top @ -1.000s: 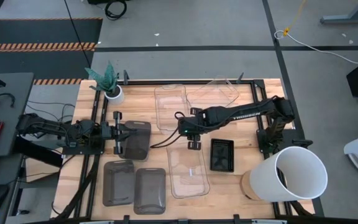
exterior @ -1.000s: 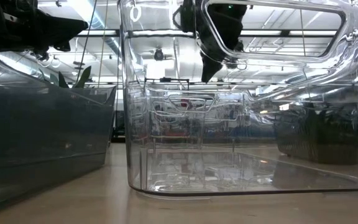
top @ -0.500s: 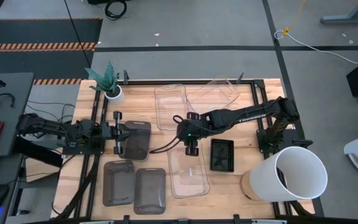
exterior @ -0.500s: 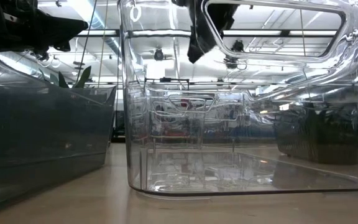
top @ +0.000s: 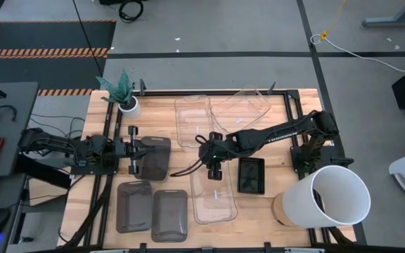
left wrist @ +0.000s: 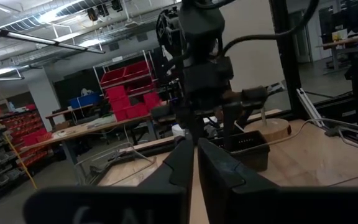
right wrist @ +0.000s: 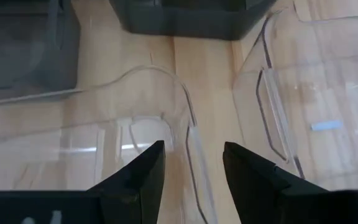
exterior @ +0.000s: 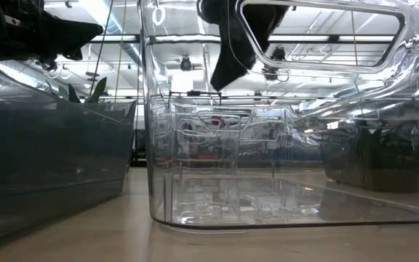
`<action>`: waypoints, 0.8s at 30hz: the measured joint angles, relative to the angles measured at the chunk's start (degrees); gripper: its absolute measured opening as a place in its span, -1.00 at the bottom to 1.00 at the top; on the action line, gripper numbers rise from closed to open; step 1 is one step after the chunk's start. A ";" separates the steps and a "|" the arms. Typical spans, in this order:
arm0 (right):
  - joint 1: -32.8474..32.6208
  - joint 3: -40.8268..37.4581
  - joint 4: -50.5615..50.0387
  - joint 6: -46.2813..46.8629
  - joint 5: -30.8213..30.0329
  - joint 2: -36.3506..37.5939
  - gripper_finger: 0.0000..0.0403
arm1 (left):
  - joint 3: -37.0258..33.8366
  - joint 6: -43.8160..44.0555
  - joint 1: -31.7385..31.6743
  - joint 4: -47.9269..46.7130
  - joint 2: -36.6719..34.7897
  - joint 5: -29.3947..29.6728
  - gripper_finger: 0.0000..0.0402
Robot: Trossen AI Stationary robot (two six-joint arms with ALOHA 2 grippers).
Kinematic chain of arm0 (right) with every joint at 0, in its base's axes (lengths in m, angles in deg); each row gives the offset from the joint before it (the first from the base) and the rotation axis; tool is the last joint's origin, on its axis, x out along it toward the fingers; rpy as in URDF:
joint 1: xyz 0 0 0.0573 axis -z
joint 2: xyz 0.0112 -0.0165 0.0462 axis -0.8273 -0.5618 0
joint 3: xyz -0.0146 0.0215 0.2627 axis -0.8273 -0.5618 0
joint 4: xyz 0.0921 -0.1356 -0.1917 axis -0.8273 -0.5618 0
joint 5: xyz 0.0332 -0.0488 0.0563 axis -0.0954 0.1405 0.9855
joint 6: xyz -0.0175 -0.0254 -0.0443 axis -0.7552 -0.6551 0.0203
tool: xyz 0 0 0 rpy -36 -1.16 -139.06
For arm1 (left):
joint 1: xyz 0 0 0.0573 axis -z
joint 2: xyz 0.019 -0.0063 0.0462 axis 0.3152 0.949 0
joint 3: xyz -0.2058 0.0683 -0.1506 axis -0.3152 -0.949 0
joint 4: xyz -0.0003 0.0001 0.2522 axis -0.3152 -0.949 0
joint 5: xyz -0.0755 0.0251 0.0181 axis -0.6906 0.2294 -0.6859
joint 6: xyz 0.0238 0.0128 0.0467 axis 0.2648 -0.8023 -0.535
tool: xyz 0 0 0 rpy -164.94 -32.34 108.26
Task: Stack baskets by color
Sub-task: Stack the bottom transparent bin on the top left transparent bin
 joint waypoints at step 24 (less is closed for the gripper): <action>-13.20 2.69 -5.59 15.12 9.97 1.04 -0.16 | 0.00 -0.01 0.01 0.02 -0.02 0.00 -0.83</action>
